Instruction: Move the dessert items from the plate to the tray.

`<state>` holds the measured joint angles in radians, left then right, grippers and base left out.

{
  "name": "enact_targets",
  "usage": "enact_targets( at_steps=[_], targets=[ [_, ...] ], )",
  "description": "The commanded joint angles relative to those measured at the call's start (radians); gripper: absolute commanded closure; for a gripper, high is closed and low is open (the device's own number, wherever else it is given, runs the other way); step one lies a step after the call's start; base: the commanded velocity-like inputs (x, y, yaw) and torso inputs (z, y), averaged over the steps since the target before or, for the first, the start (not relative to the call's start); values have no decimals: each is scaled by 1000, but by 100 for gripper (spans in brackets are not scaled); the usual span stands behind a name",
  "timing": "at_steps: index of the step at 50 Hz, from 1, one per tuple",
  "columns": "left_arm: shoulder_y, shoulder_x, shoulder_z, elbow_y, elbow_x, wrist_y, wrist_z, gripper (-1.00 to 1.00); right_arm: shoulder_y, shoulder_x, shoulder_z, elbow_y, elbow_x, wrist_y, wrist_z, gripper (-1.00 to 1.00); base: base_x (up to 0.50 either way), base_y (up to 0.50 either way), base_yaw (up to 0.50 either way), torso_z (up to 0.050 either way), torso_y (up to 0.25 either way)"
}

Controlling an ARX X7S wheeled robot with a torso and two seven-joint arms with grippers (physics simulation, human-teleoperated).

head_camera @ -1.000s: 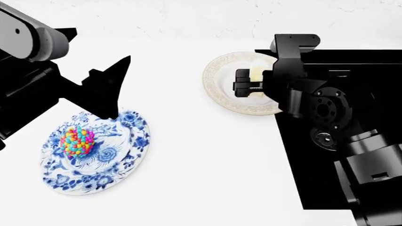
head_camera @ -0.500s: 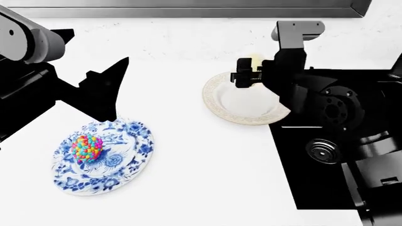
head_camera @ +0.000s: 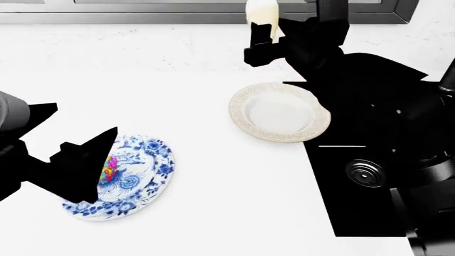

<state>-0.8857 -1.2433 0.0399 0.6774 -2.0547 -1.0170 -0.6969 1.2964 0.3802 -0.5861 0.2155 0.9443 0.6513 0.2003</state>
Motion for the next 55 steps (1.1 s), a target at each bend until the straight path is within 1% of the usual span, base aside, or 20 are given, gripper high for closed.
enact_targets(
  at_steps=[1, 8, 12, 15, 21, 25, 29, 35, 41, 49, 55],
  targets=[
    [252, -144, -285, 69, -233, 12, -136, -100, -2, -19, -11, -28, -40, -82, -74, 100, 0, 0, 0, 0, 0],
    [372, -34, -444, 69, -244, -78, -195, -100, -8, -12, -10, -53, -30, -73, -66, 100, 0, 0, 0, 0, 0],
    [425, 22, -501, 66, -229, -125, -207, -100, -8, -10, -13, -65, -28, -67, -63, 100, 0, 0, 0, 0, 0],
    [435, 56, -500, 68, -198, -144, -198, -100, -9, -9, -15, -74, -26, -61, -59, 100, 0, 0, 0, 0, 0],
    [424, 138, -449, 65, -107, -172, -153, -100, -11, -5, -19, -85, -23, -53, -53, 100, 0, 0, 0, 0, 0],
    [420, 163, -446, 55, -65, -193, -129, -100, -12, 0, -21, -92, -22, -48, -50, 100, 0, 0, 0, 0, 0],
    [433, 175, -476, 49, -44, -205, -121, -100, -16, -1, -24, -92, -23, -49, -50, 100, 0, 0, 0, 0, 0],
    [500, 233, -565, 40, 21, -264, -88, -100, -21, -1, -30, -97, -25, -51, -55, 100, 0, 0, 0, 0, 0],
    [539, 280, -621, 29, 89, -313, -47, -100, -24, 3, -32, -109, -24, -50, -53, 100, 0, 0, 0, 0, 0],
    [533, 303, -618, 23, 133, -321, -19, -100, -27, 5, -33, -119, -21, -48, -48, 100, 0, 0, 0, 0, 0],
    [497, 330, -574, 16, 189, -324, 10, -100, -30, 10, -32, -126, -19, -47, -43, 100, 0, 0, 0, 0, 0]
  ],
)
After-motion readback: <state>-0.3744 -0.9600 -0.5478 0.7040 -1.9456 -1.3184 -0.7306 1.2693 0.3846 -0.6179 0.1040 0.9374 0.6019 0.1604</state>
